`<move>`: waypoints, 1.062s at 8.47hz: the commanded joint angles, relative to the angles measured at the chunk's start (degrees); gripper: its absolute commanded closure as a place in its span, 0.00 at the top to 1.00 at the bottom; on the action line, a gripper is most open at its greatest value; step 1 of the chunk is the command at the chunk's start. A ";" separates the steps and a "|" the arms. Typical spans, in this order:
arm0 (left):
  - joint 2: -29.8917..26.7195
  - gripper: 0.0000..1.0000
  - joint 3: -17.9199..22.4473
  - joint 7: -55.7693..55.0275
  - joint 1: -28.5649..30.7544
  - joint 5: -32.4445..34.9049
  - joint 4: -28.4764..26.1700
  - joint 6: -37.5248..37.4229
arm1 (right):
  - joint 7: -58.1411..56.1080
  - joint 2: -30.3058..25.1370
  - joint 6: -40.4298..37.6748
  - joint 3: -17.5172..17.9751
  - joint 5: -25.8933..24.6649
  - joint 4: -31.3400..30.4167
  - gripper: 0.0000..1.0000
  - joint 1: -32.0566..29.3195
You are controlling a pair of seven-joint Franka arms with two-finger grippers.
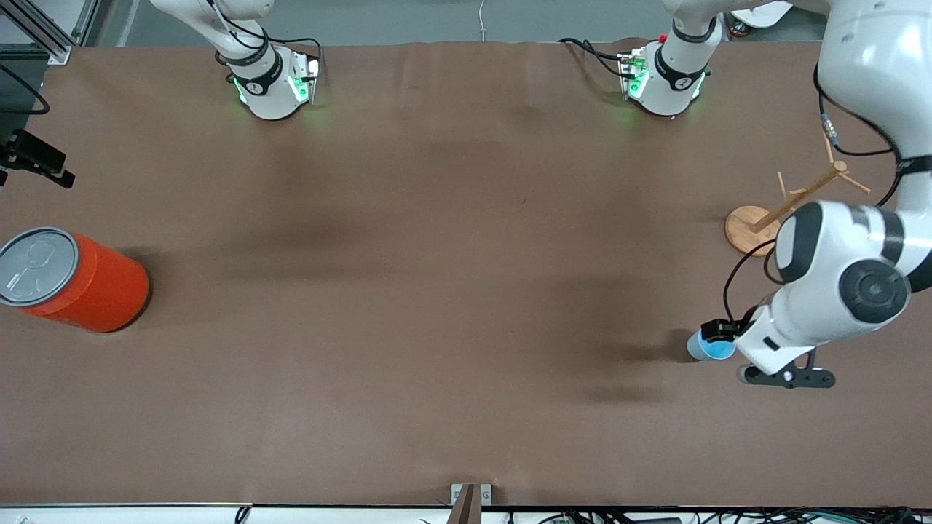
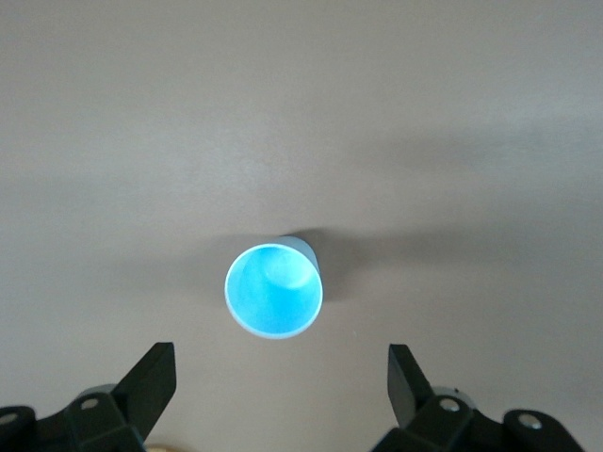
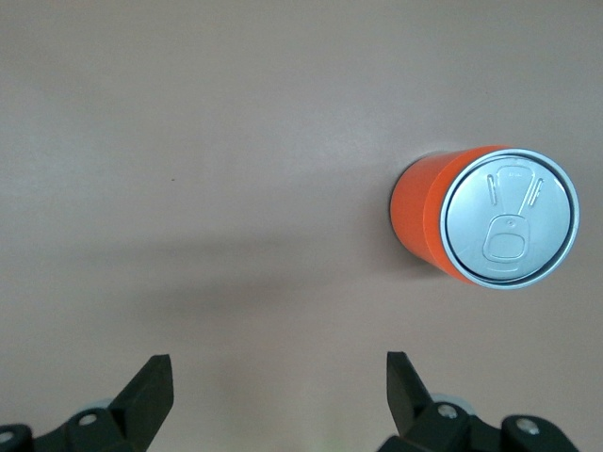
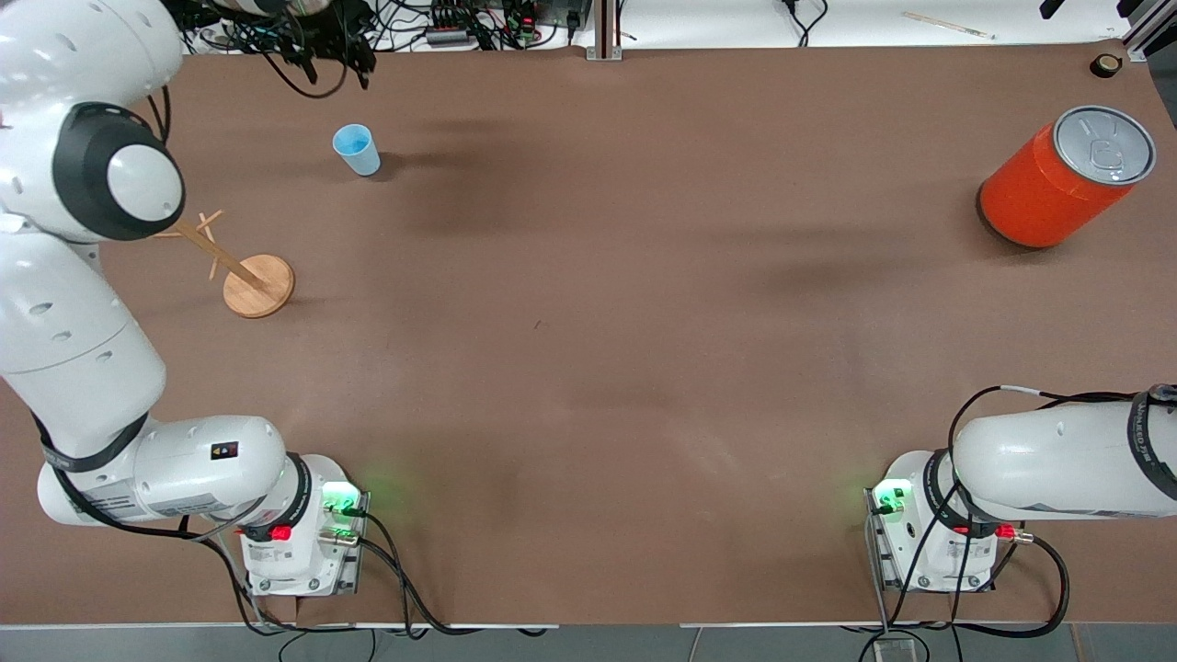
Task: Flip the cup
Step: 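Rotate the cup opening upward with the left gripper and lower it, then open the left gripper and raise it off the upright cup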
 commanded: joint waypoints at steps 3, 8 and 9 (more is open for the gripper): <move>-14.34 0.99 -0.48 4.15 1.65 -4.46 -1.37 -9.57 | 0.73 -0.92 0.24 0.15 0.57 -0.73 1.00 -0.36; -28.59 0.99 13.46 4.87 -6.06 -12.81 -2.34 -20.12 | 0.73 -0.92 0.24 0.15 0.48 -0.73 1.00 -0.36; -30.18 1.00 16.62 5.66 -7.82 -12.99 -2.95 -21.18 | 0.73 -0.92 0.24 0.15 0.48 -0.73 1.00 -0.36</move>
